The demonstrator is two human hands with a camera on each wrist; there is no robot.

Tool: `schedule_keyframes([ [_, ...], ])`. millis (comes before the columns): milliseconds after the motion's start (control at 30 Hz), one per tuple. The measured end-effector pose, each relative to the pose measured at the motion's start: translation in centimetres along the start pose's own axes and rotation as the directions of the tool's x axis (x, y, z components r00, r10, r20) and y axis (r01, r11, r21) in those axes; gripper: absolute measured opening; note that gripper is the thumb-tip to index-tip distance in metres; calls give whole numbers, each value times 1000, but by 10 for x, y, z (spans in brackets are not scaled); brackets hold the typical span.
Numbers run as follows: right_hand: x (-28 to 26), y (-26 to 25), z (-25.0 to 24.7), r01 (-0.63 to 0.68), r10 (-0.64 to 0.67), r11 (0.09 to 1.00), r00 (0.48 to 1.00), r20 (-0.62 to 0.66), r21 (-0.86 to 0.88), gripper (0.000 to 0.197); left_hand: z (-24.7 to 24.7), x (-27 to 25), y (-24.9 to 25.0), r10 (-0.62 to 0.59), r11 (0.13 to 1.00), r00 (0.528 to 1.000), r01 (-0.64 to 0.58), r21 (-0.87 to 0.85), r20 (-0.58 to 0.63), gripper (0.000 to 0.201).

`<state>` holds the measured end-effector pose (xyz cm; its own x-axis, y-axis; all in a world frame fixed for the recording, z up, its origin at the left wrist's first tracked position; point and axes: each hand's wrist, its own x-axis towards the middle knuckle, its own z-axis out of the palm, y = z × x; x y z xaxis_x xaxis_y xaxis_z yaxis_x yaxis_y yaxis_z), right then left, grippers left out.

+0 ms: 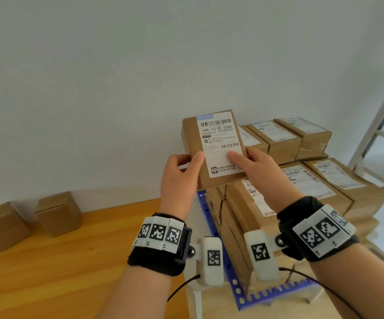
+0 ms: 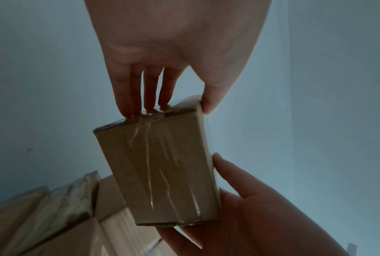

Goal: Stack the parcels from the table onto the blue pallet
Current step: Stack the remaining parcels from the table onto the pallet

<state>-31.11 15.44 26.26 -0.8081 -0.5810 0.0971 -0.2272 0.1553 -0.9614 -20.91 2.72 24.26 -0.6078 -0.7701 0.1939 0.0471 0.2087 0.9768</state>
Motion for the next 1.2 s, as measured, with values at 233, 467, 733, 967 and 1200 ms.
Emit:
schedule_keyframes([
  [233,-9,23,-86,-1,1,1000,1000,-28,-2,32,76,-31,14,0,1000,999,-1,30,50,35],
  [467,-11,45,-136,-72,68,992,997,-39,-107,44,127,-54,5,-99,993,992,94,70,79,36],
  [733,-4,64,-137,-116,120,984,993,20,-139,52,141,-63,-1,-159,983,979,145,117,127,38],
  [967,6,73,-129,-110,116,982,993,30,-150,55,143,-61,-5,-148,981,977,126,144,152,46],
  [1200,7,75,-126,-94,99,984,995,26,-153,53,147,-64,-7,-234,968,963,218,128,134,65],
])
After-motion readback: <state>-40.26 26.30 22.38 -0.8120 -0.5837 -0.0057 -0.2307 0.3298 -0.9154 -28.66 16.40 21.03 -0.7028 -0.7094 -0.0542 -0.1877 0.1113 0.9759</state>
